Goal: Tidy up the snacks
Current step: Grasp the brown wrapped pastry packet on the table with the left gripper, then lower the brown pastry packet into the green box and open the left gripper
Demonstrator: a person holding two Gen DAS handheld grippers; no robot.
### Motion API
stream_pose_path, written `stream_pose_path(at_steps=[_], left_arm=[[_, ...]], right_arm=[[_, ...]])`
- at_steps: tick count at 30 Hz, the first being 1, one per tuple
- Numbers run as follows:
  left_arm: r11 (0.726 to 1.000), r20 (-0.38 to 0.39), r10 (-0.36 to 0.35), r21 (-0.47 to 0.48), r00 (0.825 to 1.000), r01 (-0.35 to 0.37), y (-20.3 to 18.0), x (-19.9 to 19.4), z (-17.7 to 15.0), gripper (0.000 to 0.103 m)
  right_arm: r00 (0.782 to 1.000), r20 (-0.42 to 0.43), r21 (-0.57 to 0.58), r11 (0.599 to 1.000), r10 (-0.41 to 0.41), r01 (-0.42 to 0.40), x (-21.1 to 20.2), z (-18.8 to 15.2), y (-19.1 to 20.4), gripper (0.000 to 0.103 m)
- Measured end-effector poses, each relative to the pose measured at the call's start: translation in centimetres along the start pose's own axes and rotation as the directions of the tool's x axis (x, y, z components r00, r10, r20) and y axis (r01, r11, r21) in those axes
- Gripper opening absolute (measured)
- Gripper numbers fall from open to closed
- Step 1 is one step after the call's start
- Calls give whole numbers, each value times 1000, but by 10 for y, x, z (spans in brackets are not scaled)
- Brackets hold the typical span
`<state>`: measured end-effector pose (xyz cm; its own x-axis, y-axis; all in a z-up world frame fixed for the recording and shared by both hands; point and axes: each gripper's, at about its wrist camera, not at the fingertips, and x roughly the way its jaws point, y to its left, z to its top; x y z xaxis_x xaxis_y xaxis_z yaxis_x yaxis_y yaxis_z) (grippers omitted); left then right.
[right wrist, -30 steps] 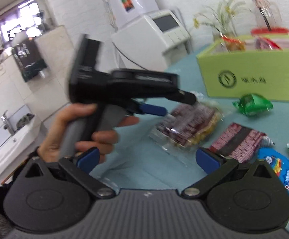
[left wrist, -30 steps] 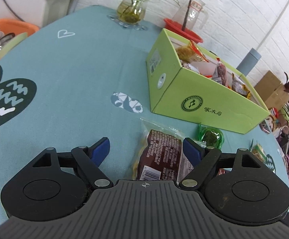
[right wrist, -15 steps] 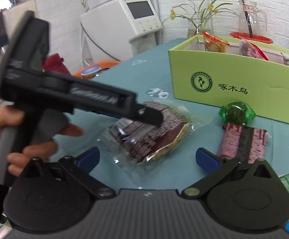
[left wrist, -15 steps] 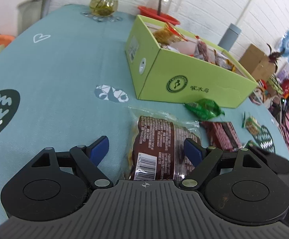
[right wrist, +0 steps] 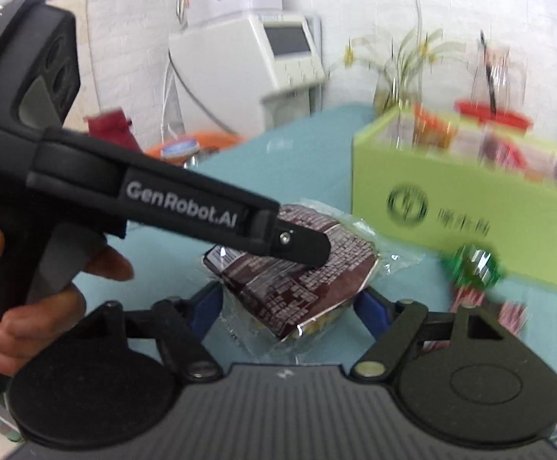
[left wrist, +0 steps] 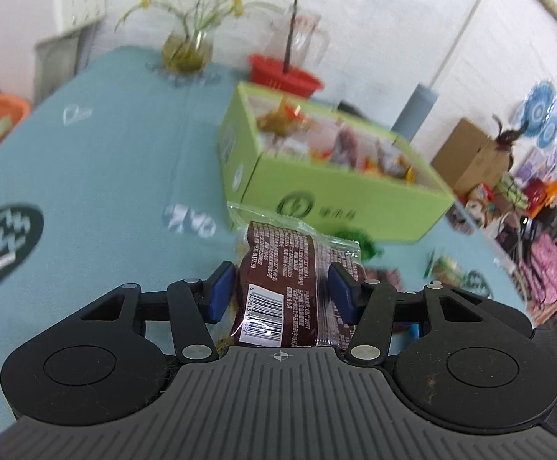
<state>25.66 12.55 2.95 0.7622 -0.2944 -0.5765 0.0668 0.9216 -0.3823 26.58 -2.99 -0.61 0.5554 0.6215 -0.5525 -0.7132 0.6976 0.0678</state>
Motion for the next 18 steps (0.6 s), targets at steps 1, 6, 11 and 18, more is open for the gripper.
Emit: stream_pose_path(at_steps=[1, 6, 11, 18], left_arm=[[1000, 21, -7, 15, 1000, 7, -6, -2, 9, 36], [998, 66, -36, 52, 997, 33, -28, 18, 59, 37], [995, 34, -99, 36, 995, 98, -40, 68, 106, 37], [998, -4, -18, 53, 1000, 18, -32, 136, 134, 38]], right_arm=[[1000, 24, -10, 1000, -7, 7, -5, 7, -2, 80], [993, 108, -40, 998, -49, 54, -15, 46, -29, 81], [987, 118, -22, 993, -112, 115, -9, 76, -71, 82], [996, 20, 28, 996, -91, 90, 34, 106, -122, 81]])
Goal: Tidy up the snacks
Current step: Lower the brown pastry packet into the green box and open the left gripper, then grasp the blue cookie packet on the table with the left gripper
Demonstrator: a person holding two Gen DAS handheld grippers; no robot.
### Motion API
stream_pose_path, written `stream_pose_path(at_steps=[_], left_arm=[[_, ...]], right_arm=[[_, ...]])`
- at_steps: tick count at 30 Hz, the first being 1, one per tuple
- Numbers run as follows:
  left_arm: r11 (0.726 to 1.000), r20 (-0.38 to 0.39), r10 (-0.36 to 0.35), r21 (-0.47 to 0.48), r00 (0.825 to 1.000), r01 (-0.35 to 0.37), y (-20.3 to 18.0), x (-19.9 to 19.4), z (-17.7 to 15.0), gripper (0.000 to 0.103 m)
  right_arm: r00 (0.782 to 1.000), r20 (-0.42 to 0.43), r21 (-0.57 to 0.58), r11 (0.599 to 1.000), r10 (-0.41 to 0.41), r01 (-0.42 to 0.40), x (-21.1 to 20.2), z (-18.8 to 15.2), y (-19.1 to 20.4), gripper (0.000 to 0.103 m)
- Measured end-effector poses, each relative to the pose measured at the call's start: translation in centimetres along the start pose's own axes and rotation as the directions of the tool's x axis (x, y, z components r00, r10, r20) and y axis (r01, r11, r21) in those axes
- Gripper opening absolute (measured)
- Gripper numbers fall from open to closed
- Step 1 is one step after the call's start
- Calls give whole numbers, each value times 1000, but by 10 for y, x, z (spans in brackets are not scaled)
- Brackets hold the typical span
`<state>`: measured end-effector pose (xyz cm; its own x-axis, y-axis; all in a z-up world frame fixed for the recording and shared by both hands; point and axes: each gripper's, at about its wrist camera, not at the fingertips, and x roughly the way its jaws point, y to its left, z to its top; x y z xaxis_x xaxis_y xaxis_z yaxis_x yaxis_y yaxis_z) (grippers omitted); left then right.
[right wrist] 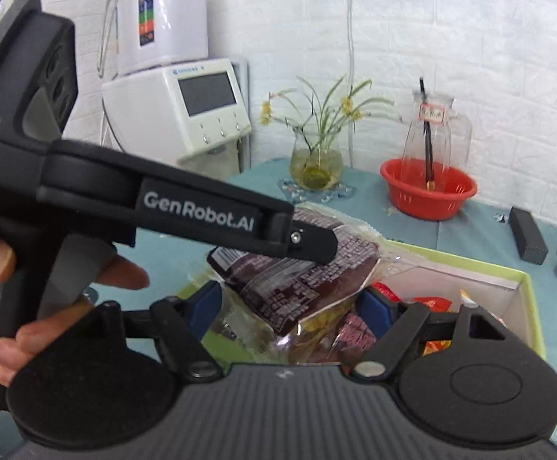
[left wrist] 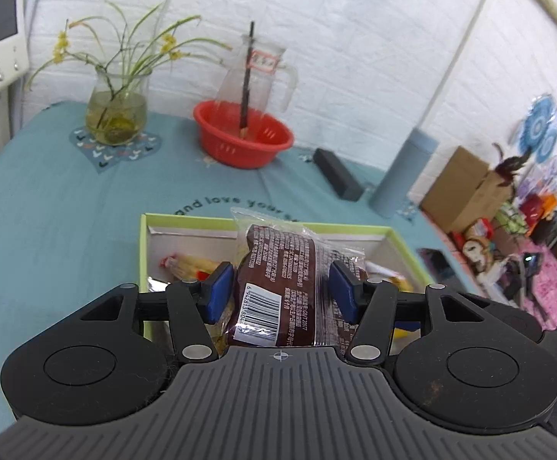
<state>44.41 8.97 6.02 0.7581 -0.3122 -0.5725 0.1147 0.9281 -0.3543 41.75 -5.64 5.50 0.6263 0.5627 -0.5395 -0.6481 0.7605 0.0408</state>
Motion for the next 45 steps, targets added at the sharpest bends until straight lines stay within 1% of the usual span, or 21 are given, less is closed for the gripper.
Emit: stream_pose_path(at_steps=[3, 5, 6, 7, 8, 9, 10, 11, 14, 16, 19, 21, 25, 28, 30, 32, 35, 38, 40, 43, 45], left_arm=[[998, 5, 38, 43, 999, -38, 7, 16, -5, 38], [998, 18, 37, 54, 999, -38, 9, 16, -8, 40], [998, 20, 30, 53, 999, -31, 10, 15, -8, 44], [998, 25, 17, 54, 1000, -18, 10, 12, -10, 54], [999, 31, 4, 53, 1000, -5, 10, 9, -11, 59], [999, 43, -2, 49, 999, 0, 8, 2, -13, 70], [999, 67, 0, 48, 998, -4, 7, -7, -14, 73], [999, 90, 8, 51, 996, -13, 5, -15, -15, 73], [997, 156, 37, 54, 987, -46, 0, -50, -23, 79], [998, 168, 34, 46, 985, -42, -2, -69, -32, 80], [999, 163, 15, 31, 987, -21, -7, -93, -53, 82], [1000, 137, -5, 27, 991, 1, -13, -103, -72, 82], [999, 41, -31, 15, 999, 31, -26, -105, -116, 82], [998, -29, -51, -34, 998, 50, -31, -100, -147, 81], [995, -74, -82, -71, 994, 77, -33, -97, -166, 80], [991, -119, -111, -87, 987, 101, -39, -93, -179, 77], [989, -175, -144, -61, 974, 135, -53, -85, -189, 75], [980, -225, -199, -20, 954, 200, -69, -78, -192, 73], [971, -265, -230, 2, 937, 239, -77, -74, -192, 70], [953, -304, -278, 32, 911, 302, -86, -74, -196, 71], [950, -310, -279, 50, 909, 309, -89, -78, -199, 71]], right_arm=[[997, -71, 35, 999, 32, -30, 34, 1, -5, 81], [995, -87, 30, 999, 41, -38, 44, 2, -6, 81], [995, -87, 22, 999, 42, -40, 45, 3, -4, 82], [996, -84, 17, 999, 41, -40, 45, 3, -1, 83], [996, -78, 15, 999, 44, -43, 43, 3, 0, 84], [997, -66, 15, 999, 44, -44, 38, 1, 1, 86], [998, -51, 12, 999, 34, -34, 32, 1, 5, 88], [999, -27, 3, 1000, 18, -18, 21, -1, 6, 91], [997, 64, -20, 999, -45, 46, -19, -10, 9, 93], [992, 112, -1, 998, -60, 60, -51, -25, 10, 93], [989, 129, 59, 997, -65, 58, -89, -59, 12, 93], [991, 110, 104, 992, -79, 67, -106, -85, 16, 93], [991, 52, 172, 979, -121, 111, -131, -137, 32, 93], [991, 17, 205, 971, -133, 127, -146, -167, 47, 93], [993, -1, 216, 969, -122, 119, -154, -183, 55, 93], [994, -18, 220, 969, -112, 113, -158, -194, 60, 93], [993, -33, 221, 969, -110, 114, -160, -204, 61, 93], [998, -40, 238, 969, -58, 66, -155, -207, 55, 93], [998, -45, 220, 974, -43, 52, -149, -204, 53, 93], [998, -46, 173, 984, -34, 41, -141, -196, 54, 93], [998, -55, 127, 992, -9, 16, -136, -192, 59, 93]])
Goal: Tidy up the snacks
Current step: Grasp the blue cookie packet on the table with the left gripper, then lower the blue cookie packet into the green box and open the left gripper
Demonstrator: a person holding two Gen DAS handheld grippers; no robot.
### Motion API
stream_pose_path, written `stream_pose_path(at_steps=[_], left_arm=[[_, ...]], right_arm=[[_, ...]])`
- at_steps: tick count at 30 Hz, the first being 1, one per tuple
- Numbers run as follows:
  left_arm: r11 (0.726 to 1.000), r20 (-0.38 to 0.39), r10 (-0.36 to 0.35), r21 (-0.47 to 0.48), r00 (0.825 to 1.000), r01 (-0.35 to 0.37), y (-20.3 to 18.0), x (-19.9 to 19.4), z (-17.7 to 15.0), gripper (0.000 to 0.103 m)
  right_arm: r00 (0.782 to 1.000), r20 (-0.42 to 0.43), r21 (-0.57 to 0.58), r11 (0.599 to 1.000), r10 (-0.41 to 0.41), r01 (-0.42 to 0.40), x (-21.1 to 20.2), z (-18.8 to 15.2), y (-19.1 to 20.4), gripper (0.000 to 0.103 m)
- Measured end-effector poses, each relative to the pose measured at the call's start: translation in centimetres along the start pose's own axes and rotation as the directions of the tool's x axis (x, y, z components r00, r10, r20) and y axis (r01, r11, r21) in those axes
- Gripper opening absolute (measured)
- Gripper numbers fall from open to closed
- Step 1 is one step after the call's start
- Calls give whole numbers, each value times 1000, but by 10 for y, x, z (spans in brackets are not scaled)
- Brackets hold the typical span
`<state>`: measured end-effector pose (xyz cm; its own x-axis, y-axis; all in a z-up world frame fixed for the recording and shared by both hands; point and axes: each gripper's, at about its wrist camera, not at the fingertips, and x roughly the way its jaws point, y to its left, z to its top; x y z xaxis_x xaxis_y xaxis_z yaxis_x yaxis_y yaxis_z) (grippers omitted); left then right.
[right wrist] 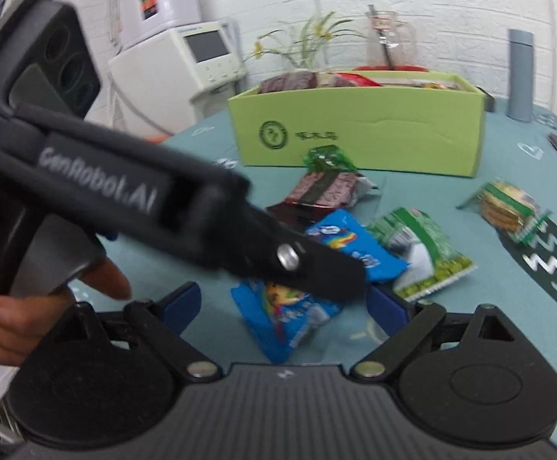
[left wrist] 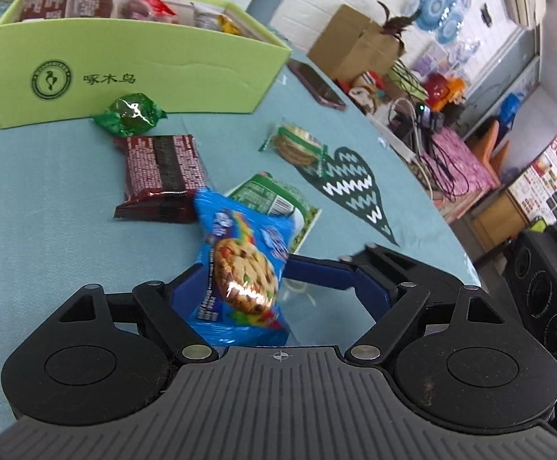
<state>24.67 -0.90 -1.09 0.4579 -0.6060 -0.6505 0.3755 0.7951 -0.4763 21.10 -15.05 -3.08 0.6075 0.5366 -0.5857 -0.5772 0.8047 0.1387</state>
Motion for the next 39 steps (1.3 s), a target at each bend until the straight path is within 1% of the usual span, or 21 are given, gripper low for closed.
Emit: stream_pose_path(at_steps=[3, 5, 7, 9, 12, 14, 15, 16, 17, 18, 19, 20, 21, 23, 25, 26, 27, 29, 32, 35, 39], left_arm=[[1000, 10, 27, -4, 1000, -27, 0, -5, -3, 71], [998, 27, 40, -41, 999, -39, 6, -11, -5, 71], [995, 57, 77, -65, 995, -73, 10, -17, -3, 71], [991, 75, 119, -64, 990, -114, 14, -18, 0, 72], [992, 50, 112, -64, 992, -109, 17, -9, 2, 71], [992, 19, 120, -47, 993, -119, 15, 0, -1, 65], [991, 26, 130, -27, 991, -129, 13, 3, -3, 62], [989, 33, 145, -2, 989, -145, 9, 3, -5, 52], [991, 36, 132, 2, 991, -132, 9, 2, -6, 43], [991, 34, 136, -2, 990, -136, 9, 1, -7, 27], [989, 34, 148, 1, 988, -149, 9, 0, -7, 25], [989, 34, 148, -6, 988, -148, 9, -1, -7, 25], [988, 37, 152, -16, 988, -151, 9, -4, -6, 25], [989, 55, 150, -19, 987, -150, 5, -9, -3, 25], [990, 83, 143, -19, 986, -142, -1, -18, 2, 25], [991, 96, 137, -16, 986, -136, -3, -22, 6, 25], [991, 105, 132, -12, 986, -131, -7, -24, 12, 25], [993, 124, 119, 0, 985, -120, -12, -25, 25, 25], [992, 152, 123, 14, 981, -127, -18, -23, 52, 25], [991, 197, 121, 39, 973, -131, -21, -22, 86, 25], [990, 247, 114, 54, 962, -131, -19, -13, 141, 25]], right_arm=[[1000, -11, -71, 997, 7, -8, 8, 4, 11, 94], [1000, -9, -95, 995, 10, -10, 12, 6, 16, 93], [1000, 3, -85, 996, 23, -23, 12, 7, 16, 93], [1000, 13, -62, 998, 11, -10, 10, 6, 14, 93], [999, 13, -28, 999, -39, 39, 9, 1, 13, 93], [998, 26, -29, 998, -55, 55, 6, 0, 15, 92], [998, 27, -37, 997, -60, 61, 6, -1, 16, 89], [998, 16, -45, 997, -63, 64, 8, -1, 18, 84], [998, -4, -46, 997, -64, 64, 10, -2, 18, 73], [997, -2, -46, 996, -71, 71, 9, -3, 19, 72], [997, -2, -46, 996, -76, 76, 8, -3, 18, 71], [997, -4, -55, 996, -75, 74, 7, -3, 18, 69], [998, -4, -54, 996, -68, 68, 6, -2, 18, 69], [998, 4, -54, 997, -55, 55, 2, 1, 18, 69], [998, 30, -57, 997, -57, 58, -6, 6, 17, 69], [997, 51, -47, 997, -53, 56, -11, 9, 16, 69], [996, 72, -35, 998, -43, 46, -16, 13, 14, 72], [996, 88, -54, 998, -32, 37, -18, 23, 11, 76], [990, 117, -121, 989, -73, 87, -19, 37, 10, 77], [985, 151, -160, 981, -87, 111, -18, 58, -1, 76], [974, 206, -177, 975, -100, 137, -10, 103, -27, 76]])
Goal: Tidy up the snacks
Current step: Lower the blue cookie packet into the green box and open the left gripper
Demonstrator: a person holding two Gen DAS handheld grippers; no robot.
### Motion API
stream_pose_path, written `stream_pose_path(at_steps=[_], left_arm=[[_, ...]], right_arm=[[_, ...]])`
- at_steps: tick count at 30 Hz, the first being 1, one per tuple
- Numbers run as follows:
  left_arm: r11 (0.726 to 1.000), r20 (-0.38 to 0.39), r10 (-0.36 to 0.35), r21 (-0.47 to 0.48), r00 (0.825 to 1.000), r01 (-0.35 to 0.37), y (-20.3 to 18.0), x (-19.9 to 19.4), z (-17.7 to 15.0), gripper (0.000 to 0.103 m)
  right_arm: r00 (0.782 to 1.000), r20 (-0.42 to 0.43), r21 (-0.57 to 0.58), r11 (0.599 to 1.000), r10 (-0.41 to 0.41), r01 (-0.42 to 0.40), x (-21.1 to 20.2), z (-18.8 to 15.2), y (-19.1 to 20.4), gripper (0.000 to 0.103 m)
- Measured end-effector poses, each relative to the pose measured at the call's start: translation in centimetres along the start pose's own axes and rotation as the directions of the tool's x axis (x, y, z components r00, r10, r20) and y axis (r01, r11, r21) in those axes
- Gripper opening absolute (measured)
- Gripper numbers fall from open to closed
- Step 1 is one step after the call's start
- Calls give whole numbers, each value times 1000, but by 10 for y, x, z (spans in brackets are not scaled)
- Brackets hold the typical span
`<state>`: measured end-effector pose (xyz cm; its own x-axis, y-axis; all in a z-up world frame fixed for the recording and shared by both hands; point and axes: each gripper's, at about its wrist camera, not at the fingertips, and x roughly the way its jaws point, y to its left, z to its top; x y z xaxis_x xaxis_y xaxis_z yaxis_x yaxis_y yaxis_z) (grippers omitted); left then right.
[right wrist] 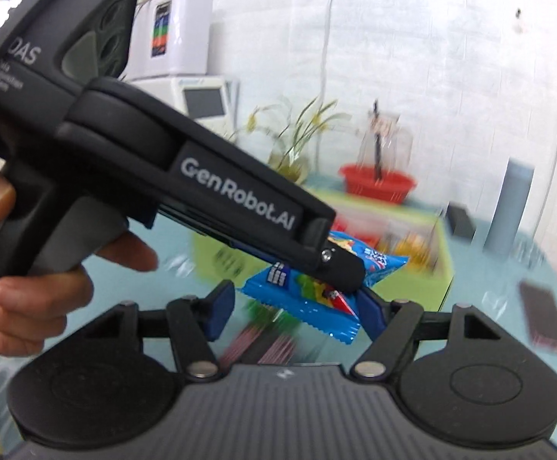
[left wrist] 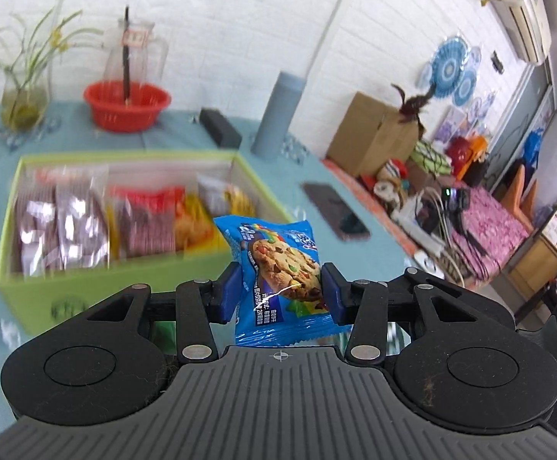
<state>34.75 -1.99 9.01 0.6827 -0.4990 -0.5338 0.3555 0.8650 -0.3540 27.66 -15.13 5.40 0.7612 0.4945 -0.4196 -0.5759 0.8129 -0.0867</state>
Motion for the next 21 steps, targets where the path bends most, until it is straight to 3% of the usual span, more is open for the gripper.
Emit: stream_pose_path(at_steps=[4, 9, 11, 12, 13, 14, 21], left_arm=[[999, 7, 35, -6, 999, -35, 18, 35, 42, 25], [997, -31, 62, -33, 998, -63, 50, 79, 62, 25], [995, -28, 90, -39, 996, -91, 62, 89, 60, 33], [995, -19, 94, -43, 995, -95, 66, 91, 59, 45], [994, -9, 98, -47, 995, -98, 68, 90, 56, 53], [994, 0, 99, -47, 995, -99, 69, 88, 56, 54], [998, 81, 65, -17, 995, -64, 47, 37, 37, 67]], right_arm=[[1000, 2, 9, 1000, 5, -5, 38, 31, -33, 75], [998, -55, 36, 999, 38, -36, 97, 46, -61, 74], [997, -68, 50, 998, 43, -40, 114, 44, -71, 77], [997, -68, 55, 998, 40, -36, 117, 42, -72, 81], [997, -65, 61, 998, 34, -30, 120, 41, -75, 85], [998, -61, 64, 998, 25, -21, 121, 42, -75, 93], [999, 26, 25, 999, -35, 34, 68, 39, -79, 93]])
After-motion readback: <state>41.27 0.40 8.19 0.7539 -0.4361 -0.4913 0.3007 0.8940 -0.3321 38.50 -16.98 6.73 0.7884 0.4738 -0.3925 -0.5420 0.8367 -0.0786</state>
